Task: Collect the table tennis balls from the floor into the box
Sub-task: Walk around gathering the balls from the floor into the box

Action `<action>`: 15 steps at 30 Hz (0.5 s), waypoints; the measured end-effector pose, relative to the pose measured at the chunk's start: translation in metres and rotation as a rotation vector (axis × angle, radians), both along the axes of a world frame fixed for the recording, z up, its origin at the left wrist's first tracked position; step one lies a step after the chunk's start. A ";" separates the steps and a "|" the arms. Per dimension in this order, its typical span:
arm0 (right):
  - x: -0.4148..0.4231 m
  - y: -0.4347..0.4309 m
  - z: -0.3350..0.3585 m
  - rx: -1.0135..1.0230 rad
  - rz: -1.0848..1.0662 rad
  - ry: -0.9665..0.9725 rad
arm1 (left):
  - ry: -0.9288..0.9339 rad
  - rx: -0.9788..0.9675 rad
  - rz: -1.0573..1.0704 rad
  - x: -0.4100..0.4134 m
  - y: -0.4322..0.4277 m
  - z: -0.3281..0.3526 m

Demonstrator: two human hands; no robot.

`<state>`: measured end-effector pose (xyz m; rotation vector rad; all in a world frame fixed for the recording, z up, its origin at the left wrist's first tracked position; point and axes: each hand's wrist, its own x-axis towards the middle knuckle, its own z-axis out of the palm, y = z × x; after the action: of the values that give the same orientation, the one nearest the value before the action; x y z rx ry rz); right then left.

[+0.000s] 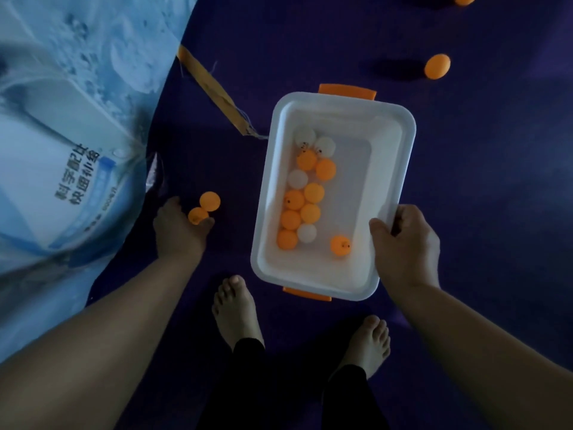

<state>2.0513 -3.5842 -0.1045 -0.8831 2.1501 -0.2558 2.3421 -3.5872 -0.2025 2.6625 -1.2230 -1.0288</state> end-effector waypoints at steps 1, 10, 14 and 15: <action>0.002 0.001 -0.003 -0.001 0.006 0.005 | 0.033 0.008 0.002 0.003 -0.002 -0.003; 0.003 0.005 -0.012 0.003 -0.019 0.053 | -0.056 0.035 0.009 0.011 0.000 0.004; 0.005 0.004 -0.014 0.006 -0.029 0.070 | -0.020 -0.083 -0.154 0.011 -0.009 0.007; 0.005 0.004 -0.015 0.005 -0.032 0.076 | 0.000 -0.083 -0.210 0.010 -0.012 0.004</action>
<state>2.0560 -3.5802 -0.1190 -0.8689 2.2354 -0.2362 2.3524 -3.5992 -0.1986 2.5137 -1.5366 -0.9771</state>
